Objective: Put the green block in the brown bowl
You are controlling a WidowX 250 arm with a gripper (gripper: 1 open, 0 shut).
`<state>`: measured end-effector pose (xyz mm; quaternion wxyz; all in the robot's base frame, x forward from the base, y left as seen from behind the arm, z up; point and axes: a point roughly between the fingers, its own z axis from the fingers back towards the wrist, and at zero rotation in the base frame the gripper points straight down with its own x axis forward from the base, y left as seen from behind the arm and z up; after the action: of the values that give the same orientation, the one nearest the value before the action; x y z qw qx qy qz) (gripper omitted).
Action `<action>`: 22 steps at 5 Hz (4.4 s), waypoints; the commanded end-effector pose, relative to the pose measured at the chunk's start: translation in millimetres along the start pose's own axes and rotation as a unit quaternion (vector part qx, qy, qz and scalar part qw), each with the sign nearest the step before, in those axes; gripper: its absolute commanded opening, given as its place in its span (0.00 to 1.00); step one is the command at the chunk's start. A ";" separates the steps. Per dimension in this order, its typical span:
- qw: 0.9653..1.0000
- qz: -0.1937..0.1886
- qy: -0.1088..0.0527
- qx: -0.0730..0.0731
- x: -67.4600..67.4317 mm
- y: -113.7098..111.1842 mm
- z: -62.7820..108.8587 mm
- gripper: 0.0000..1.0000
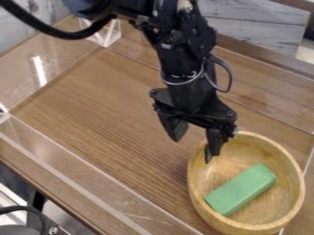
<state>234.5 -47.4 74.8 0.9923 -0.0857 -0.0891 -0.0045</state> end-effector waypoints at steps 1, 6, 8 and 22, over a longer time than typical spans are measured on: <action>1.000 -0.002 -0.024 -0.003 13.8 0.3 3.9 1.00; 1.000 0.019 -0.022 -0.002 18.0 12.5 -22.5 1.00; 1.000 0.023 -0.014 -0.004 16.9 15.4 -27.0 0.00; 0.996 0.048 0.071 -0.028 12.9 27.3 4.1 0.00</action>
<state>232.2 -22.4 62.4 0.9925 -0.1145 0.0193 0.0371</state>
